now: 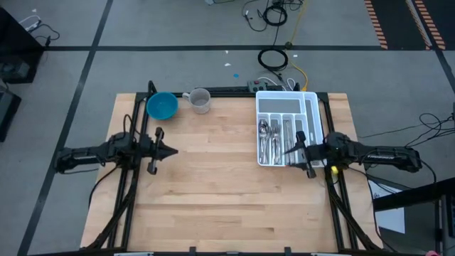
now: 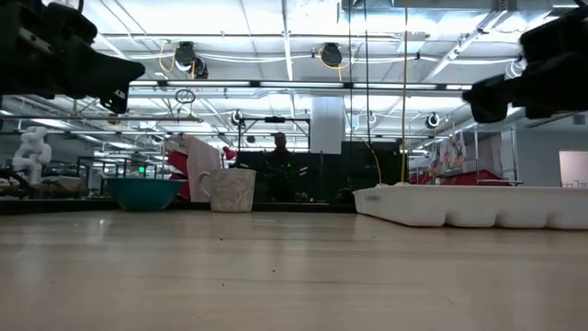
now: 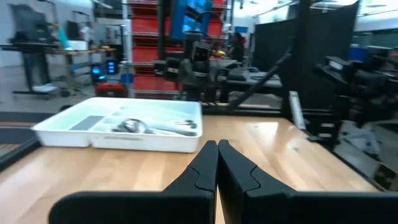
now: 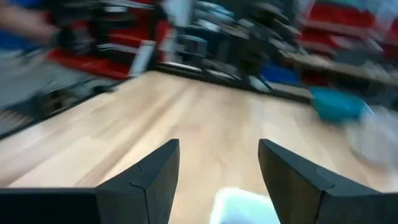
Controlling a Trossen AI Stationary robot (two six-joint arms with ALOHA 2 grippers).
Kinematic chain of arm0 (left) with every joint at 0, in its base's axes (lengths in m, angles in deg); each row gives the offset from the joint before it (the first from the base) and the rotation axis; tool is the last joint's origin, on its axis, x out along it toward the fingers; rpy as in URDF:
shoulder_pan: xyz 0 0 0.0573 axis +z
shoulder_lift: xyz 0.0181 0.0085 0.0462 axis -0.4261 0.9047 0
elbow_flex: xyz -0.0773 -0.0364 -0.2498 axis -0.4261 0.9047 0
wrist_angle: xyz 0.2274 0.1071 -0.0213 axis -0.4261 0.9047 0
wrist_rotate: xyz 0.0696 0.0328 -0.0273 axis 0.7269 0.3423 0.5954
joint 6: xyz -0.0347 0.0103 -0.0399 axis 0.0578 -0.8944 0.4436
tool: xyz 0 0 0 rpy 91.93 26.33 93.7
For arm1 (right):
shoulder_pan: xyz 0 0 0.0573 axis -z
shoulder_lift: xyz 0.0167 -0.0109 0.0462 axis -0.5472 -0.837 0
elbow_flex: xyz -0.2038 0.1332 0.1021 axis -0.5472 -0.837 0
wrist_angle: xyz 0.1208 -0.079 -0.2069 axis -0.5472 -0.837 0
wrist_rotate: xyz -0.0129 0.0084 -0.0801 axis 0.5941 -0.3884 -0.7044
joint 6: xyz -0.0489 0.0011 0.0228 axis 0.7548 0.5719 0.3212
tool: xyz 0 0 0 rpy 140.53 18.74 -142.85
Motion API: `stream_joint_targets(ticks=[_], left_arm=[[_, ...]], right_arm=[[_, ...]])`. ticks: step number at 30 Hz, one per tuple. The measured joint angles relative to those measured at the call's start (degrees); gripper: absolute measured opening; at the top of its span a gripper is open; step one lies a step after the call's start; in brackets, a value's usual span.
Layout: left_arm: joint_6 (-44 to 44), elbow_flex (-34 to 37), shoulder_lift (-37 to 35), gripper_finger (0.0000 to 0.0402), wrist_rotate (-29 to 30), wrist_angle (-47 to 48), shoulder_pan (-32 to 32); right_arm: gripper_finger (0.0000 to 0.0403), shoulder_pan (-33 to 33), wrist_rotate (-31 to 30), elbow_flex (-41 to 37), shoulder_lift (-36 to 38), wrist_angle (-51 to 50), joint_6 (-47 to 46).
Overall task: Sort silverware
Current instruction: Return to Home Position
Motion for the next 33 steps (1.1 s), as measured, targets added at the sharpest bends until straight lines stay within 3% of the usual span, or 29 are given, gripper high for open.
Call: stream_joint_targets(ticks=[2, 7, 10, 20, 22, 25, 26, 31, 33], left_arm=[[0.0, 0.0, 0.0, 0.0007, 0.0, 0.0, 1.7], [0.4, 0.0, 0.0, 0.0007, 0.0, 0.0, 4.1], [0.4, 0.0, 0.0, 0.0007, 0.0, 0.0, 4.3], [0.9, 0.0, 0.0, 0.0007, 0.3, 0.0, 4.3], [2.3, 0.0, 0.0, 0.0007, 0.3, 0.0, 4.3], [4.9, 0.0, 0.0, 0.0007, 0.4, 0.0, 4.3], [5.2, 0.0, 0.0, 0.0007, 0.4, 0.0, 4.3], [4.9, 0.0, 0.0, 0.0007, 0.6, 0.0, 4.3], [4.9, 0.0, 0.0, 0.0007, 0.6, 0.1, 4.3]], right_arm=[[0.0210, 0.4, -2.7, 0.0, -0.2, -0.4, -4.6], [0.0210, 0.6, -1.6, 0.0, -1.9, -0.4, -8.6], [0.0210, 0.6, -8.5, 0.0, -3.6, -1.4, -12.2], [0.0210, 0.6, -9.6, -0.1, -4.6, 0.1, -8.5], [0.0210, 0.6, -4.7, -0.1, -4.6, 4.9, -4.1], [0.0210, 0.6, 14.2, 0.0, -3.9, 13.9, 5.9], [0.0210, 0.7, 17.5, 0.1, -3.5, 14.3, 5.4], [0.0210, 0.7, 17.9, -0.1, -2.7, 10.1, -15.1], [0.0210, 0.6, 14.6, 0.0, -2.5, 10.2, -17.7]])
